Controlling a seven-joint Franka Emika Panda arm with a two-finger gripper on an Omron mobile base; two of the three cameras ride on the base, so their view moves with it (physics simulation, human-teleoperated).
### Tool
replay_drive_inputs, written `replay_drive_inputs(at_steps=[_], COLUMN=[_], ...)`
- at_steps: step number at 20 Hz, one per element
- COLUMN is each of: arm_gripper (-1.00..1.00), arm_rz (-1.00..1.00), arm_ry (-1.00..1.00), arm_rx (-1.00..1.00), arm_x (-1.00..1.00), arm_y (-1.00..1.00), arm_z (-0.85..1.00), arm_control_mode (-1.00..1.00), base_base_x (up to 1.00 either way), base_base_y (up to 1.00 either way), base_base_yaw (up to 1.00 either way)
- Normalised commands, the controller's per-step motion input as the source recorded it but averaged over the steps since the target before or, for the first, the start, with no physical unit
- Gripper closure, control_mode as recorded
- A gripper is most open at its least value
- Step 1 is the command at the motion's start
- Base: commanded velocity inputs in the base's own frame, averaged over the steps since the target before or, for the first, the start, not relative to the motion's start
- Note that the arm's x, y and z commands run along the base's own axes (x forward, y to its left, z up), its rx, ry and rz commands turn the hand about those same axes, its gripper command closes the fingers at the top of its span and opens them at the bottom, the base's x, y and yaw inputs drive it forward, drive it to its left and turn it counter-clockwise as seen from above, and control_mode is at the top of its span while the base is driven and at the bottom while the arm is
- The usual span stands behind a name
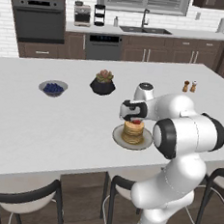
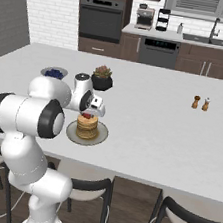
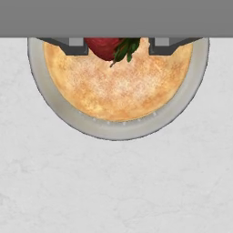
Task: Take the strawberry from the fridge and place it on top of the pancake, located on the dining counter.
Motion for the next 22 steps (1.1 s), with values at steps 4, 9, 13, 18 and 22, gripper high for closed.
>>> replay_drive_inputs(at_steps=[4,9,13,18,22], arm_gripper=[-1.00,-1.00,-1.00,-1.00,-1.00], arm_rz=[0.00,0.00,0.00,0.00,0.01], arm_ry=[0.00,0.00,0.00,-0.01,-0.14], arm_rx=[0.00,0.00,0.00,0.00,0.00], arm_x=[0.00,0.00,0.00,-0.05,-0.77], arm_y=[0.00,0.00,0.00,0.00,-0.01], arm_z=[-0.04,0.00,0.02,0.30,0.65], arm_control_mode=[-1.00,-1.00,-1.00,-1.00,-1.00], base_base_x=[0.00,0.00,0.00,0.00,0.00], base_base_y=[0.00,0.00,0.00,0.00,0.00], base_base_yaw=[0.00,0.00,0.00,0.00,0.00])
